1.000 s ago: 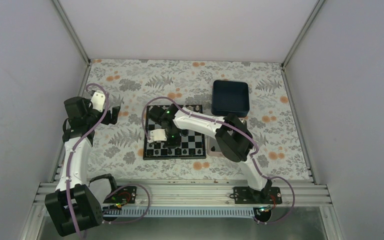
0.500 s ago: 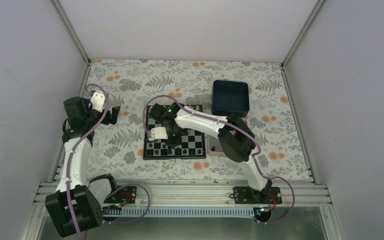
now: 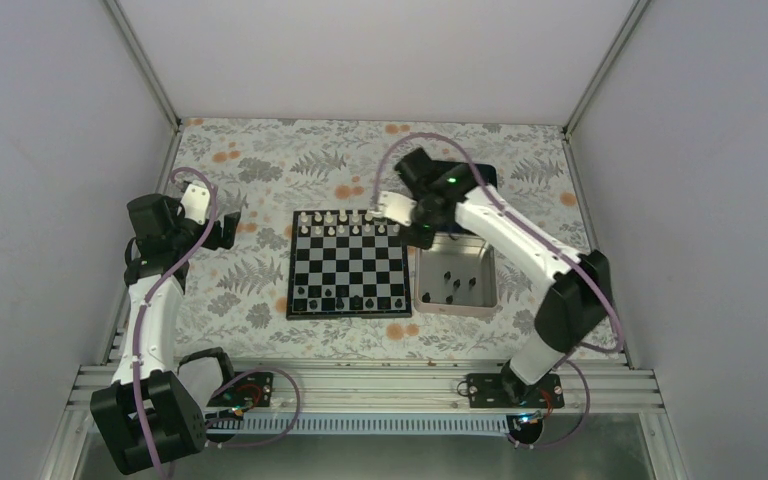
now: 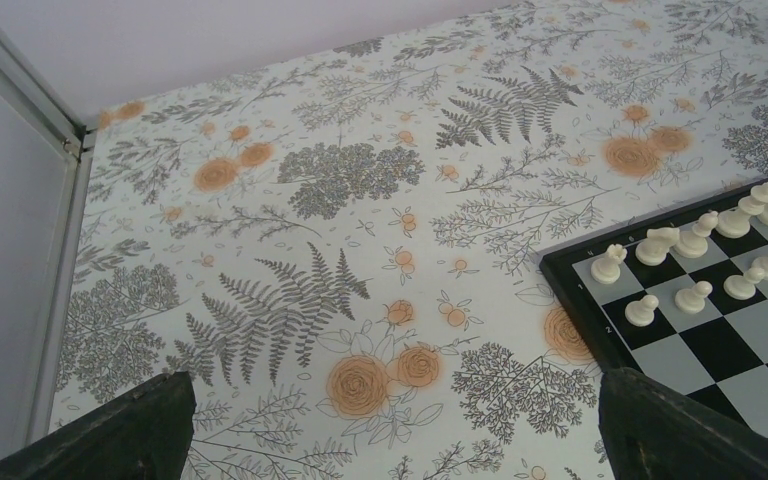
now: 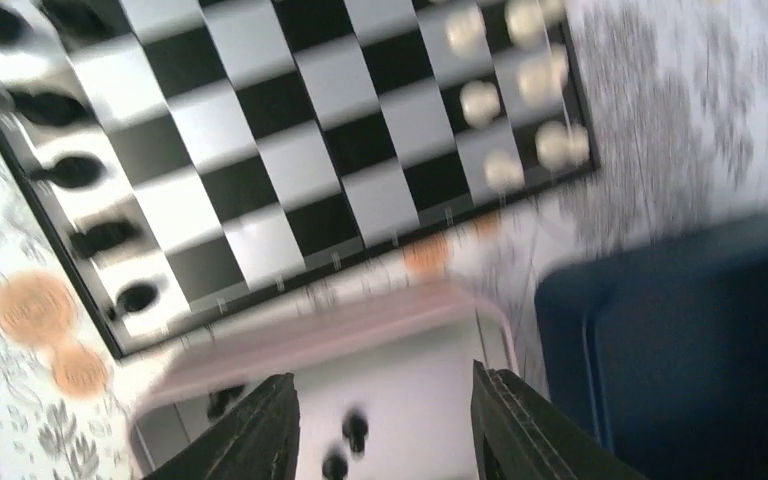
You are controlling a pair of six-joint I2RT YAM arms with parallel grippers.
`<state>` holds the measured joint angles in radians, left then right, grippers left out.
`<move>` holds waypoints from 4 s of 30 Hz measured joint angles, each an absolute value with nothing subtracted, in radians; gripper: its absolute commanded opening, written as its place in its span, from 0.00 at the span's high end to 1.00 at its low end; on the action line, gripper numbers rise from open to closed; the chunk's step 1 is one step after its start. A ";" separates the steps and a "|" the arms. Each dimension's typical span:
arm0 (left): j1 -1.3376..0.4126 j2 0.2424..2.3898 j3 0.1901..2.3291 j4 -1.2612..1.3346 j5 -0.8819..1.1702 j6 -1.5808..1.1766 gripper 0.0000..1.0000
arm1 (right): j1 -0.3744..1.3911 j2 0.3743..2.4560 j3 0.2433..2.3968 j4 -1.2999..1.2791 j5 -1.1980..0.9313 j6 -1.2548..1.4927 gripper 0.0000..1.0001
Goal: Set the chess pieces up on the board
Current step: Pick up the chess piece from the storage box, then place the chess piece on the chessboard.
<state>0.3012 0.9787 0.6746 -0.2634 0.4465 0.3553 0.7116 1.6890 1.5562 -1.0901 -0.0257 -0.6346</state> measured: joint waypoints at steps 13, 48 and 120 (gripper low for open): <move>0.301 0.981 0.675 -0.263 0.455 0.355 0.00 | 0.419 1.485 1.021 -0.966 -0.025 -0.634 0.52; 0.306 0.981 0.675 -0.264 0.456 0.355 0.00 | 0.384 1.653 0.981 -0.783 -0.104 -0.639 0.95; 0.318 0.981 0.675 -0.264 0.483 0.358 0.00 | 0.949 2.161 1.725 -1.140 -0.145 -0.666 0.84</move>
